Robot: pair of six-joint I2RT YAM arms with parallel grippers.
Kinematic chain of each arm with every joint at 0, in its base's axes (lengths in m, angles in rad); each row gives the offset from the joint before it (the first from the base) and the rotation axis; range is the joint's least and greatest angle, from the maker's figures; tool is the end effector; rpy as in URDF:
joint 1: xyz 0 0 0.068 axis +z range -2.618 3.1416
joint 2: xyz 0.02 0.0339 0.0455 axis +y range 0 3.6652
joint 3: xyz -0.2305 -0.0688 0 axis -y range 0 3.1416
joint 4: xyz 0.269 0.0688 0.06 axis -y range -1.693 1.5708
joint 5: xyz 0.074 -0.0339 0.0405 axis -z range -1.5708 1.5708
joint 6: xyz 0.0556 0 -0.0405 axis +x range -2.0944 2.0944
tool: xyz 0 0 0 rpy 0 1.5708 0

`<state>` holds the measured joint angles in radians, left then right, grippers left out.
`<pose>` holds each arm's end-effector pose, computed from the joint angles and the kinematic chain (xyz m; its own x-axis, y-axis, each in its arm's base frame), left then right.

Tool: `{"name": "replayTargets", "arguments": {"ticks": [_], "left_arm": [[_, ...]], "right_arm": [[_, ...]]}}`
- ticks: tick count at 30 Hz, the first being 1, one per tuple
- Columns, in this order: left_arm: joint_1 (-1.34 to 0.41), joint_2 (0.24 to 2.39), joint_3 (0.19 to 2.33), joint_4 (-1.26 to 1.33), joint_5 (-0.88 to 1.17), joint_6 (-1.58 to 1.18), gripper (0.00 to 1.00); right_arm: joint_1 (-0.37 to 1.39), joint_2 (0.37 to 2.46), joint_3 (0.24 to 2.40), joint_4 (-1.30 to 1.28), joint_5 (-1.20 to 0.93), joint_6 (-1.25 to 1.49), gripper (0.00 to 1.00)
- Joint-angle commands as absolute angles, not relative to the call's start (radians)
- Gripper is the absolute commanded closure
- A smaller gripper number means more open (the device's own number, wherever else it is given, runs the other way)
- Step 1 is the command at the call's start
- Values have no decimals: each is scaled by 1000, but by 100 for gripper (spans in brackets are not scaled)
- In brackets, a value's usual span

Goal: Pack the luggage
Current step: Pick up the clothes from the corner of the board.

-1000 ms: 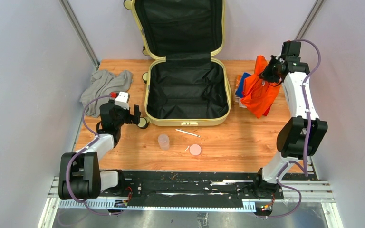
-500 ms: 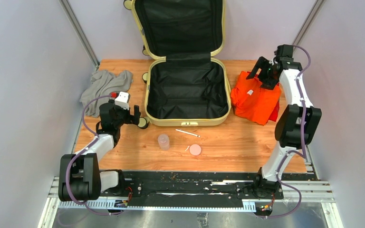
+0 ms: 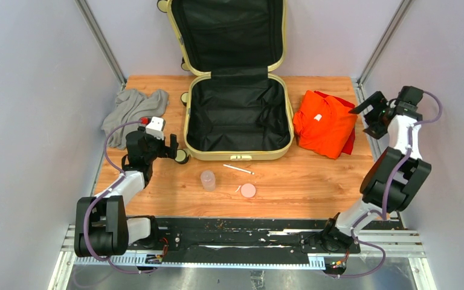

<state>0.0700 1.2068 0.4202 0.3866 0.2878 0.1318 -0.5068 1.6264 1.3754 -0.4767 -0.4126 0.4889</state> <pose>0.2881 0.0044 0.1313 -0.3596 0.1011 -0.9276 0.2431 0.9699 0.0115 0.3619 -0.1754 0.2519 -0.4275 0.7295 -0.5340 0.4346 0.6838 0.5862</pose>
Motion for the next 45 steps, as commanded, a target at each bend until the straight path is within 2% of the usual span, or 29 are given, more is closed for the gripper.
{"name": "replayTargets", "arguments": {"ticks": [1, 10, 18, 23, 31, 42, 45], "left_arm": [[75, 1194, 435, 383, 302, 143, 0], [74, 1203, 437, 383, 297, 145, 0], [75, 1217, 444, 382, 287, 149, 0], [75, 1214, 443, 382, 286, 149, 0], [74, 1214, 445, 380, 288, 147, 0], [75, 1203, 451, 363, 288, 154, 0], [74, 1188, 451, 347, 281, 166, 0]], "right_arm": [[-499, 1715, 1360, -416, -482, 488, 2], [-488, 1851, 1330, -323, -560, 468, 6], [-448, 1883, 1313, -248, -604, 462, 12], [-421, 1866, 1315, -211, -645, 485, 28], [-398, 1745, 1302, -201, -644, 515, 65], [-342, 1761, 1311, -253, -591, 502, 70], [-328, 1784, 1323, -281, -566, 496, 67]]}}
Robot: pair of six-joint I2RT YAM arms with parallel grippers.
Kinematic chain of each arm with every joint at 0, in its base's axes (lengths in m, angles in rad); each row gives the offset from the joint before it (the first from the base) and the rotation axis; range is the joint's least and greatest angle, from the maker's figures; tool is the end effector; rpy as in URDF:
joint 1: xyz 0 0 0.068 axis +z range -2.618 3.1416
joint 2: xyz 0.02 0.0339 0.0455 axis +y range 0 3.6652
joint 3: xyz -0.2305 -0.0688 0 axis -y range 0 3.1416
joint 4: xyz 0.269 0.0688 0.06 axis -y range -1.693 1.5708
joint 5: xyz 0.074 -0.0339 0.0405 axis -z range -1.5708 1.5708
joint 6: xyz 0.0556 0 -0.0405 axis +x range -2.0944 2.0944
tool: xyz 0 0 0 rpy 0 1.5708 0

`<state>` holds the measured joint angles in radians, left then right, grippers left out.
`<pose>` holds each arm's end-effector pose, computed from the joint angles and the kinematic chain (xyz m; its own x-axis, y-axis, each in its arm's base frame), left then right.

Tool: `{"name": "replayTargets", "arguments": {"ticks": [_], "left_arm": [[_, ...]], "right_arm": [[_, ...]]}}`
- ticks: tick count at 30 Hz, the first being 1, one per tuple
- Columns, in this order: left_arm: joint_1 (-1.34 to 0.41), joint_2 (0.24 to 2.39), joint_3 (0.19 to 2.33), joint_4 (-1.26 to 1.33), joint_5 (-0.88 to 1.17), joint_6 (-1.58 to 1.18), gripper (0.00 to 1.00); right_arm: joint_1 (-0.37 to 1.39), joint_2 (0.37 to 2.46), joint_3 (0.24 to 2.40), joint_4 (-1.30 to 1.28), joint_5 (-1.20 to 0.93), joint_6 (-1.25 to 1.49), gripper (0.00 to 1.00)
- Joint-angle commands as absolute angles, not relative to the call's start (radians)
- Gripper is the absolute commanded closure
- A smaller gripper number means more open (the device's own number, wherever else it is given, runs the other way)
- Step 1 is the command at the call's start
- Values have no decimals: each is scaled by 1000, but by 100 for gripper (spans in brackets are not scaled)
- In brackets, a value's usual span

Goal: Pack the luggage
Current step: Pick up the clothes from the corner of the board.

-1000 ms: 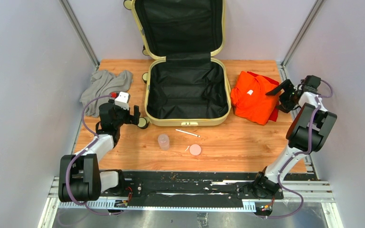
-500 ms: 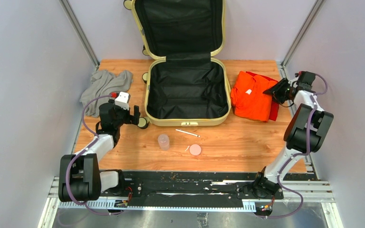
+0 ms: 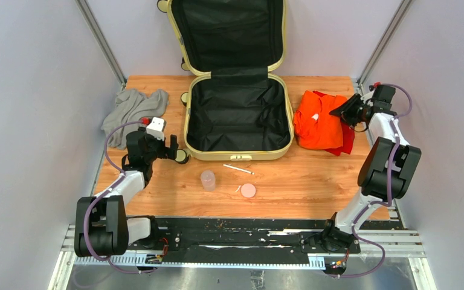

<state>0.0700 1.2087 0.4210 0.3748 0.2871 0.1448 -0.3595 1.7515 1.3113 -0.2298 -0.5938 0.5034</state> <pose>0.2877 0.0044 0.1296 -0.3684 0.1129 -0.9228 0.2474 0.9687 0.0197 0.4083 -0.1202 0.2053 -0.5666 0.6401 -0.5190 0.1762 0.7094 0.6825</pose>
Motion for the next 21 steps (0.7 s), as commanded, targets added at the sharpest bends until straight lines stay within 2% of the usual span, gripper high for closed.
{"name": "replayTargets", "arguments": {"ticks": [1, 3, 5, 9, 10, 12, 17, 18, 21], "left_arm": [[75, 1182, 452, 339, 278, 170, 0], [75, 1163, 460, 317, 276, 178, 0], [75, 1144, 469, 290, 277, 181, 0], [75, 1116, 497, 229, 292, 182, 0], [78, 1114, 506, 212, 295, 182, 0], [80, 1115, 521, 187, 301, 183, 0], [87, 1126, 556, 149, 327, 165, 0], [88, 1131, 563, 135, 331, 160, 0], [92, 1139, 596, 93, 346, 149, 0]], "right_arm": [[-326, 1793, 1331, -295, -554, 493, 62], [-318, 1813, 1349, -323, -532, 482, 50], [-313, 1834, 1361, -345, -506, 471, 42], [-311, 1875, 1387, -381, -474, 456, 39], [-311, 1876, 1388, -381, -469, 454, 42], [-309, 1870, 1395, -381, -472, 454, 54], [-282, 1807, 1431, -382, -476, 449, 97], [-276, 1795, 1445, -384, -486, 451, 100], [-254, 1750, 1491, -399, -506, 459, 100]]}}
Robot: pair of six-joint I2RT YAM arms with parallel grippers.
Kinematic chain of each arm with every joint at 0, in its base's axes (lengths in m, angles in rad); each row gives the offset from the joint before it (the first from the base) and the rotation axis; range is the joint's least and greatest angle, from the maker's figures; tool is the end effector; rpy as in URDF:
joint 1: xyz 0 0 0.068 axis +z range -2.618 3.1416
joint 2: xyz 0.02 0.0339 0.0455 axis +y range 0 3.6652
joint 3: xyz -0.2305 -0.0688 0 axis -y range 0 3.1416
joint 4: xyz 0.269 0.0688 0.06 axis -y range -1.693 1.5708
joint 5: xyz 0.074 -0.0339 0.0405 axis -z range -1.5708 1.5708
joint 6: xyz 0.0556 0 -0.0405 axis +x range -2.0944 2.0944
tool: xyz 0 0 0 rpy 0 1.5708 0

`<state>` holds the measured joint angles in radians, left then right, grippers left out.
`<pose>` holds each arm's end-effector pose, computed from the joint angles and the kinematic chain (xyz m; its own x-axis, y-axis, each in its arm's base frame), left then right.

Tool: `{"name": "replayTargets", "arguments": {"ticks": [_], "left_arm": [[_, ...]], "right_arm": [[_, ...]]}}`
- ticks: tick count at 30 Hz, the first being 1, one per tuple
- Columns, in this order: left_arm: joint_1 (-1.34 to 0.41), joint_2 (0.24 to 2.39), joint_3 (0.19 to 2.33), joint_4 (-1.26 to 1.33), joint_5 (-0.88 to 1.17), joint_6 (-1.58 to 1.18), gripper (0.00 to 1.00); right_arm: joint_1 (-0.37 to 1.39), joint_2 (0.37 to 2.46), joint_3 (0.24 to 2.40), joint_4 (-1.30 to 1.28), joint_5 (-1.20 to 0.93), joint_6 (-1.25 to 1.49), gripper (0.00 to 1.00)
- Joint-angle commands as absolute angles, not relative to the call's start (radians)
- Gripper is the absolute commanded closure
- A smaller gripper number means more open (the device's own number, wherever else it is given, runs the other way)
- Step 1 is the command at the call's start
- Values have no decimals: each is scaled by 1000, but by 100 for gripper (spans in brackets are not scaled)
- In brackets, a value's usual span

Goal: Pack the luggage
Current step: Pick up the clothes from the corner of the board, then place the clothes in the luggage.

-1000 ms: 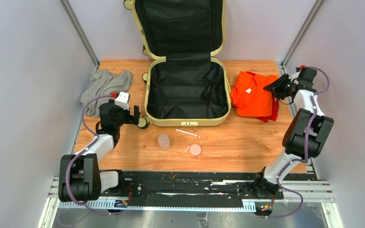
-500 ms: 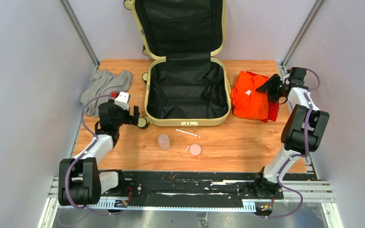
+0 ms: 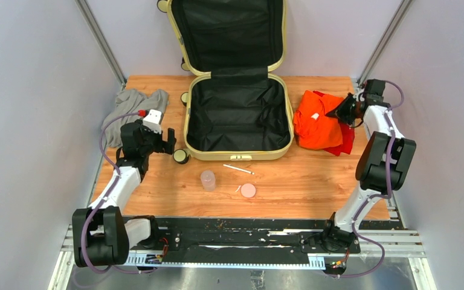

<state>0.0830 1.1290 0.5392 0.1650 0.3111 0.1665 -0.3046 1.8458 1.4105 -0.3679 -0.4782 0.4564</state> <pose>0.2944 0.0074 0.1698 -0.3721 0.1274 -0.9194 0.2643 0.9641 0.0266 0.4250 -0.1068 0.1875 -0.6332 0.6092 -0.4774 0.2679 0.7512 0.6033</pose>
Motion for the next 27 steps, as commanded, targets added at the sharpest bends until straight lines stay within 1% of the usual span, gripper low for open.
{"name": "replayTargets", "arguments": {"ticks": [1, 7, 14, 21, 25, 27], "left_arm": [[97, 1139, 606, 80, 352, 146, 0], [123, 1142, 656, 13, 391, 137, 0], [134, 1135, 670, -34, 414, 128, 0], [143, 1125, 676, -54, 423, 121, 0], [150, 1119, 674, -60, 420, 122, 0], [153, 1116, 671, -64, 417, 124, 0]], "right_arm": [[-245, 1733, 1507, -406, -509, 461, 100], [-132, 1650, 1636, -468, -485, 438, 100], [87, 1619, 1797, -551, -392, 394, 100], [381, 1701, 2049, -680, -291, 327, 100], [521, 1774, 2167, -713, -292, 319, 100], [565, 1802, 2204, -718, -311, 321, 100]]}}
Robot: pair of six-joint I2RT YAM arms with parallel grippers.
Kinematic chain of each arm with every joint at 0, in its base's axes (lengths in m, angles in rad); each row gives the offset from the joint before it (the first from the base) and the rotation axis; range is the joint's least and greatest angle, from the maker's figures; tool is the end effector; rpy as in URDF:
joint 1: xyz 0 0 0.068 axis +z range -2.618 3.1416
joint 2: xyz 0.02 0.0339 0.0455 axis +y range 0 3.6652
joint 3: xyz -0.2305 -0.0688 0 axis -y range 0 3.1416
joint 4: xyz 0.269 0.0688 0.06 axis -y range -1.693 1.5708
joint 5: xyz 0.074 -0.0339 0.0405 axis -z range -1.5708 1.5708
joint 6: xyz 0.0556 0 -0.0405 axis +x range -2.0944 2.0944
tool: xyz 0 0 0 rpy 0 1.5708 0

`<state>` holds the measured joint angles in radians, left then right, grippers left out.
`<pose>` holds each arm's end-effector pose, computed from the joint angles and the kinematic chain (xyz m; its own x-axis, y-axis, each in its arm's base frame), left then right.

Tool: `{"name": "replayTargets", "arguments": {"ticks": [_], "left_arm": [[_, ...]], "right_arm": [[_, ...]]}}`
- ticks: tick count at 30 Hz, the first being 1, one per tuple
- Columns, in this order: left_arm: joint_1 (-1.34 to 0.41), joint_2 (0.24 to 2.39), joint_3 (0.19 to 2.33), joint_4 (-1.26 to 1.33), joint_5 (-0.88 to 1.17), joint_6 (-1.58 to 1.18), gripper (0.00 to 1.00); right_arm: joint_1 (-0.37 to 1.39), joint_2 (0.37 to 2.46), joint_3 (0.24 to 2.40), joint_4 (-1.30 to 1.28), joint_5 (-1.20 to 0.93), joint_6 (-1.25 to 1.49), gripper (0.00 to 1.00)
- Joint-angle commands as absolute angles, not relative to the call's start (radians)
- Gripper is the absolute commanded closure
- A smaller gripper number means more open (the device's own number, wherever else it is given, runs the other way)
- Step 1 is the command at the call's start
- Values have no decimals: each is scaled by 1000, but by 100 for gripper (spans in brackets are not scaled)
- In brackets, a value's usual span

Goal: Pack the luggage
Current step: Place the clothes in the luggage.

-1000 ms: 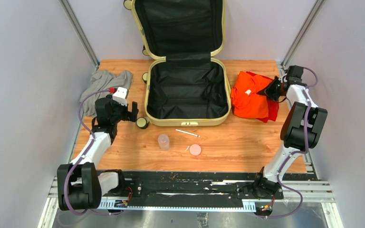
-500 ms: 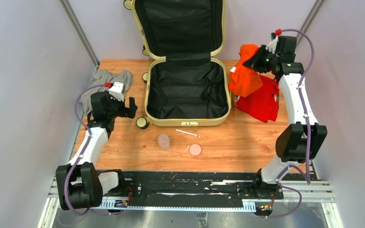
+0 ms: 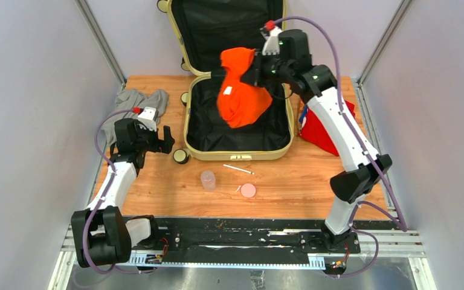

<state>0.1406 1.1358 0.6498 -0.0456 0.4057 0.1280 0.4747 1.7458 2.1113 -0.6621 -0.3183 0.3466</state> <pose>0.2967 0.0198 0.1865 -0.4712 0.0518 -0.8805 0.2704 0.9587 -0.0884 0.3578 0.2034 0.4556 -0.4824 0.1148 -0.8684 -0.5704 0.7112 0.4109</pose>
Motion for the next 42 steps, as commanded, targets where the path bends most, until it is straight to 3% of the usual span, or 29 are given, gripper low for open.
{"name": "replayTargets", "arguments": {"ticks": [1, 9, 23, 34, 42], "left_arm": [[154, 1113, 669, -64, 416, 126, 0], [158, 1107, 662, -56, 410, 124, 0], [158, 1120, 654, -30, 410, 114, 0], [159, 1125, 660, -19, 409, 108, 0], [158, 1121, 654, -19, 402, 124, 0]], "right_arm": [[580, 1815, 2219, -717, -328, 327, 100], [607, 1909, 2181, -611, -464, 416, 100], [619, 2102, 2289, -642, -492, 365, 100], [474, 2342, 2236, -643, -402, 447, 100], [443, 2389, 2223, -749, -168, 491, 96]]}}
